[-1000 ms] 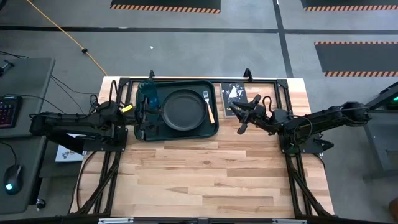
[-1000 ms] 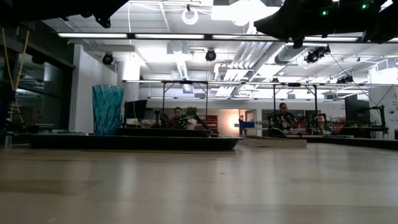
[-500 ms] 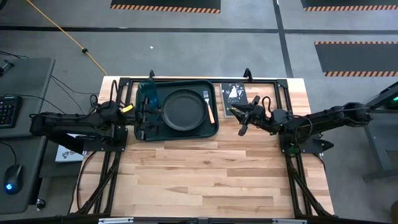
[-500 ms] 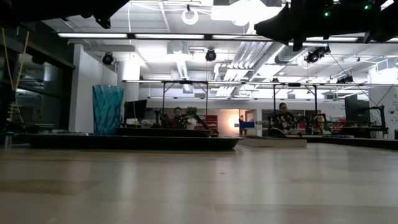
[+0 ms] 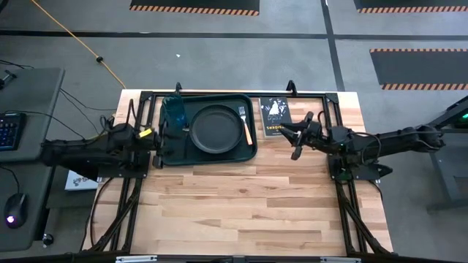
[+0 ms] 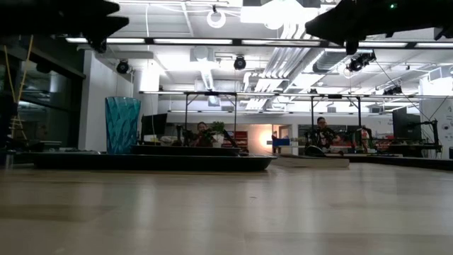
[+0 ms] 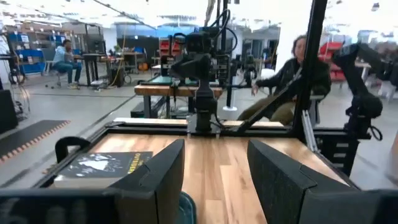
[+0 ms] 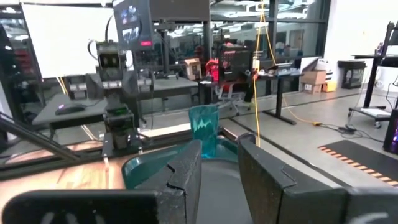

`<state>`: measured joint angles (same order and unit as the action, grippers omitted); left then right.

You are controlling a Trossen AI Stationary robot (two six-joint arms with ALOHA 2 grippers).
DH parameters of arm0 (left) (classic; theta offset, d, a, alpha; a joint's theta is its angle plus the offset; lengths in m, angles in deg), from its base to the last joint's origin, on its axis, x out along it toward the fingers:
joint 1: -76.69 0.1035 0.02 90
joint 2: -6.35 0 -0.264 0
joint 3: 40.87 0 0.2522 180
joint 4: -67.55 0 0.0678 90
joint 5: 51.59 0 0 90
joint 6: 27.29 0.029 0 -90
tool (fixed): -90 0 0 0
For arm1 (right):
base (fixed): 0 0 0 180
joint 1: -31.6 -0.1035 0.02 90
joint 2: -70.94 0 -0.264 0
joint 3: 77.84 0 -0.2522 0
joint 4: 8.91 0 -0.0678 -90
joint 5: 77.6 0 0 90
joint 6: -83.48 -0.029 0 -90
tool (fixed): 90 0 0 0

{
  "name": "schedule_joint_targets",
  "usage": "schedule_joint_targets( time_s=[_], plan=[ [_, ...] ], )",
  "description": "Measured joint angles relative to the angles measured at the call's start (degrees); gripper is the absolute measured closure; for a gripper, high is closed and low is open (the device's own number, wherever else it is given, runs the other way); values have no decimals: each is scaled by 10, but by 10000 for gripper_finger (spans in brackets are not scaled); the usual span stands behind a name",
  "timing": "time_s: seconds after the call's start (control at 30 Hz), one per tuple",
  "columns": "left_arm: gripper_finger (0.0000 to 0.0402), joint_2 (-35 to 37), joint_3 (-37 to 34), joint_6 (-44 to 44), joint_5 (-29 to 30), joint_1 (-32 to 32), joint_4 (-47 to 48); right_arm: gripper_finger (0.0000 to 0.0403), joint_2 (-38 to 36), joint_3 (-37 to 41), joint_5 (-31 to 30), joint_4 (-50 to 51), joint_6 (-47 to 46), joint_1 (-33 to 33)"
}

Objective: Pick and place plate/cup/fork/spoon on tray
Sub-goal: Return to Home Position

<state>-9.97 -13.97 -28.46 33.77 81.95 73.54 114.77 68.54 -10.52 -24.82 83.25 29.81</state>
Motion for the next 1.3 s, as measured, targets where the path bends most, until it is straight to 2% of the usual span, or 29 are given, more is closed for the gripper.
schedule_joint_targets(
  time_s=[0.17, 0.37, 0.53, 1.03, 1.3],
  plan=[
    [236, 69, -78, -25, 9, 0, -58, 306, -8, 0, 20, 1, 0, 0],
    [236, 134, -125, -43, 10, 0, -52, 306, -8, 0, 33, 4, 0, 0],
    [236, 161, -125, -57, 11, 0, 17, 306, -8, 0, 48, 3, -8, 0],
    [236, 161, -123, 7, 5, 0, 66, 306, -8, 0, 48, 14, -13, 0],
    [236, 161, -69, 30, -2, 0, 157, 306, -8, 0, 55, 17, -11, 0]
  ],
)
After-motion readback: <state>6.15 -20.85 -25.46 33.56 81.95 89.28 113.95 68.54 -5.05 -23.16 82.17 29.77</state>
